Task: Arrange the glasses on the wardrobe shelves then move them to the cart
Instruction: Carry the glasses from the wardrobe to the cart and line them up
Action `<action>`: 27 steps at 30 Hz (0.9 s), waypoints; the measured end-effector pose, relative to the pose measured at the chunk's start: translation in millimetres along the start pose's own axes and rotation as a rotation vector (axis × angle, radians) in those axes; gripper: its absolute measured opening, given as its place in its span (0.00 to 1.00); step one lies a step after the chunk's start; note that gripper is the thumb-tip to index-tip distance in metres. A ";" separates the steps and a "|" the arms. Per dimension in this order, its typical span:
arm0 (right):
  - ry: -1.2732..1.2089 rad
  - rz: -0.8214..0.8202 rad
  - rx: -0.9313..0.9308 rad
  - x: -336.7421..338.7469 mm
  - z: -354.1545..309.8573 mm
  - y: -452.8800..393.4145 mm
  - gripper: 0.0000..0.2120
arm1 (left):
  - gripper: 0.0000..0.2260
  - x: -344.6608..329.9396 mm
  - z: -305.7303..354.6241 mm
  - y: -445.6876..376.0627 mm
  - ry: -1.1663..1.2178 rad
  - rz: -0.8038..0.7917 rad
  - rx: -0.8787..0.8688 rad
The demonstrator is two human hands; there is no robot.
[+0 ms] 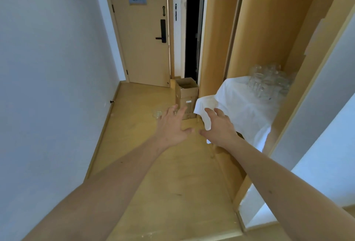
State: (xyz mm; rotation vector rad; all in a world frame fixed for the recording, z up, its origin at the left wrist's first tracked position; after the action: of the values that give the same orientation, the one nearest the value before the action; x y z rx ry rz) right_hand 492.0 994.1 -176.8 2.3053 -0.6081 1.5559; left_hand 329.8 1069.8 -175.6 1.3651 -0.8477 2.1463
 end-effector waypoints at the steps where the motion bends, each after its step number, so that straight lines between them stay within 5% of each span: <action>1: 0.005 -0.003 0.002 -3.0 0.1 -10.3 0.42 | 0.38 -2.1 -4.2 -9.3 0.003 0.003 0.001; 27: -0.062 -0.009 -0.106 0.8 84.8 -323.5 0.39 | 0.34 -94.6 -18.1 -345.1 0.034 -0.011 -0.118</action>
State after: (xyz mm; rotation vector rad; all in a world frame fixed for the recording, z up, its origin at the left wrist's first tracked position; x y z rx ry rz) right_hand 721.2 1235.3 -209.9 2.2811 -0.6772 1.4181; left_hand 584.7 1321.6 -180.2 1.2686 -0.9358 2.0701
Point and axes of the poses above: each hand's wrist, its own y-axis away from the middle knuckle, its own x-axis out of the back of the hand, z = x × y, the point moved 4 cm from there along -y, towards the middle knuckle, and after that the axes turned 9 degrees about -x, right-handed, at the moved point
